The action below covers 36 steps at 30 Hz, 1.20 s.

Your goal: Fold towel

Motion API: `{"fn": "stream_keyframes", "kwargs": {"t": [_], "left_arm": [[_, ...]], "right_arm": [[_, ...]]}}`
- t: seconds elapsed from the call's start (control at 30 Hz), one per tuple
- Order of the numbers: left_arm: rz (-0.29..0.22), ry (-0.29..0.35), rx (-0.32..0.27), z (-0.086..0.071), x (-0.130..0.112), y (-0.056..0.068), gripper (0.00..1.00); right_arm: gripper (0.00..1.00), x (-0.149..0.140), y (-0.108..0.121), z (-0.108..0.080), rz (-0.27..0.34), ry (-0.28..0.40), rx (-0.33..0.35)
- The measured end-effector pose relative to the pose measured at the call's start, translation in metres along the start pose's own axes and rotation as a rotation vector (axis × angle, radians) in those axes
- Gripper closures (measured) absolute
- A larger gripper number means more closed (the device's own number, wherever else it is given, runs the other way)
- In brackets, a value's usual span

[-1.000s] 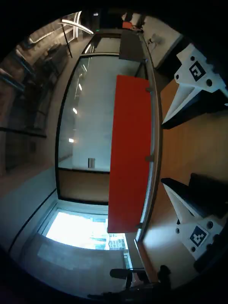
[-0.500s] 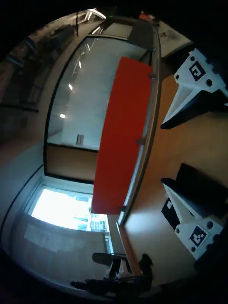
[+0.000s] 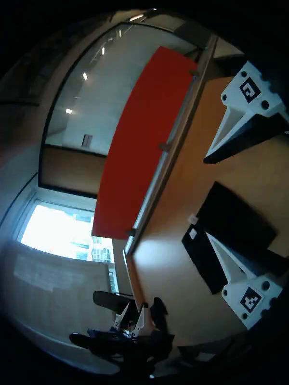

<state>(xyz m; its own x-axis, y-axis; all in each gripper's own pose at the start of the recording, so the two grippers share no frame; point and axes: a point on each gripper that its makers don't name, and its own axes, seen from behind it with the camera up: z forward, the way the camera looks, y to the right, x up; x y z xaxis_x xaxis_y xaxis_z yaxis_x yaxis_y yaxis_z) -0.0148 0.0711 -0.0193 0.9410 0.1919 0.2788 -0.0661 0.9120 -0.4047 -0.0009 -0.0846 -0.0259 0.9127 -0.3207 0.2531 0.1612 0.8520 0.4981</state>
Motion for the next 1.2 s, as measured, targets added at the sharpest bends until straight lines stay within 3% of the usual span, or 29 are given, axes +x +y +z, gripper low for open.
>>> {"fn": "stream_keyframes", "kwargs": {"t": [0.57,1.2], "left_arm": [[0.056,-0.053,-0.092,0.009,-0.043,0.045,0.08],[0.061,-0.173,-0.145,0.034,-0.118,0.067,0.08]], "right_arm": [[0.00,-0.050,-0.030,0.015,-0.018,-0.064,0.063],[0.00,-0.128,-0.055,0.040,0.006,-0.182,0.124]]}}
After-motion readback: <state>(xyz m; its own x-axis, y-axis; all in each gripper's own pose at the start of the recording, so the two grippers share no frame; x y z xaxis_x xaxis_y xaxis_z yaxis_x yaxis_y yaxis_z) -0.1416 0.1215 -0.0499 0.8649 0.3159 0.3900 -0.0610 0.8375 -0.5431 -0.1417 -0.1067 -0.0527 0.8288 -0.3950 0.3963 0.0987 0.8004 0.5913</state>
